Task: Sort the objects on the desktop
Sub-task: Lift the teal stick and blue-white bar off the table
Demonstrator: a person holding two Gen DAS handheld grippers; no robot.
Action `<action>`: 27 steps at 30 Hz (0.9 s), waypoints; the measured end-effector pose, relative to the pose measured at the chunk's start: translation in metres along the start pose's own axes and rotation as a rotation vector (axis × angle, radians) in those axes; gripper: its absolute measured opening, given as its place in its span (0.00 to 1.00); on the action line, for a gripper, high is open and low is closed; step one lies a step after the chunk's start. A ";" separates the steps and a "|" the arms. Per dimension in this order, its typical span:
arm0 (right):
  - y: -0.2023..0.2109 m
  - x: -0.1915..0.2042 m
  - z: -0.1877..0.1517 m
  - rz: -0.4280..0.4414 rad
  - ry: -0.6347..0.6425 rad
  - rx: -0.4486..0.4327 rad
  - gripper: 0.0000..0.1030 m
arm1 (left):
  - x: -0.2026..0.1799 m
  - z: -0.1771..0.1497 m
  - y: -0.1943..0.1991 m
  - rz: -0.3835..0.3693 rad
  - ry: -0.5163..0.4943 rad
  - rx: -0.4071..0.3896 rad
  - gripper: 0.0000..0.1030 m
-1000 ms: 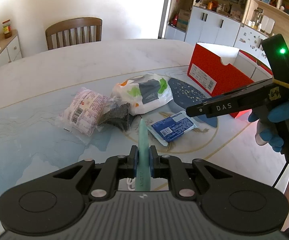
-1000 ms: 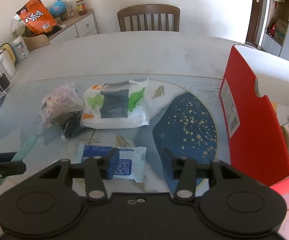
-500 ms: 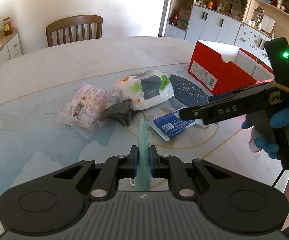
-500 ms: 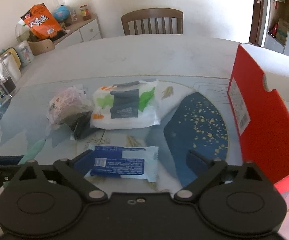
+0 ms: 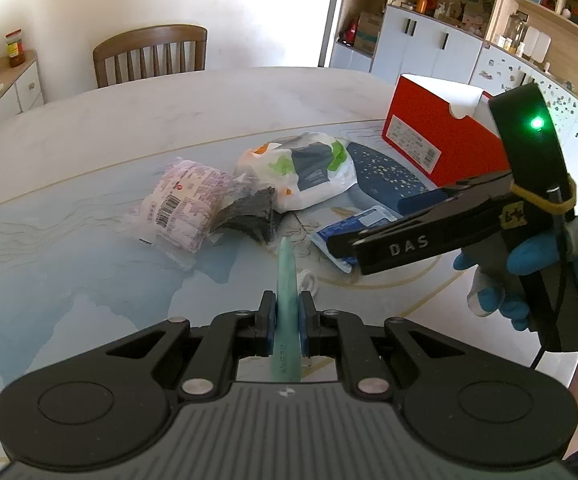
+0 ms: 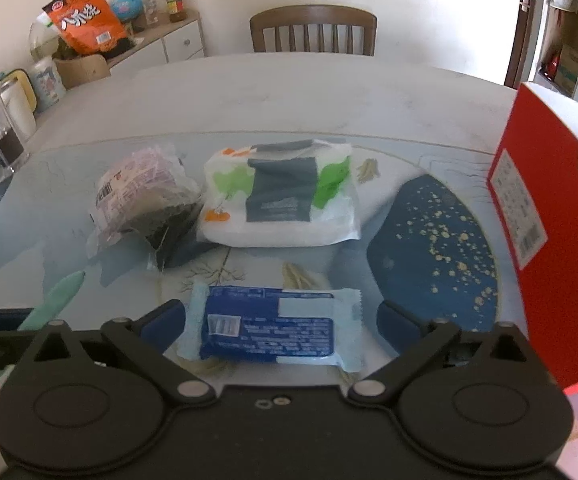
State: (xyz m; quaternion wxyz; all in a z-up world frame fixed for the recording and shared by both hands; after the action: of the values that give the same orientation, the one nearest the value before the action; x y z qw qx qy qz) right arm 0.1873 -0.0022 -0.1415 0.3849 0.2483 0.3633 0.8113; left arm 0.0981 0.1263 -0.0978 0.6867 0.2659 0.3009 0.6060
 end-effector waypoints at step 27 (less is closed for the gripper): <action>-0.001 0.003 -0.004 0.008 0.026 -0.013 0.66 | 0.004 -0.003 0.003 0.015 0.012 0.001 0.10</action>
State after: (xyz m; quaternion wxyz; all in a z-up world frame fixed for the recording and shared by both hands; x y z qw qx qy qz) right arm 0.1835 -0.0007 -0.1439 0.3786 0.2368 0.3619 0.8183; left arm 0.0939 0.1307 -0.0982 0.6802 0.2648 0.3034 0.6125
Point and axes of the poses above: each gripper's, at about its wrist camera, not at the fingertips, and y roughly against the way its jaws point, x to its left, z to its top, the point moved 4 cm from there along -y, roughly the way its jaws point, and after that the axes turned 2 degrees about -y, right-handed, at the moved point
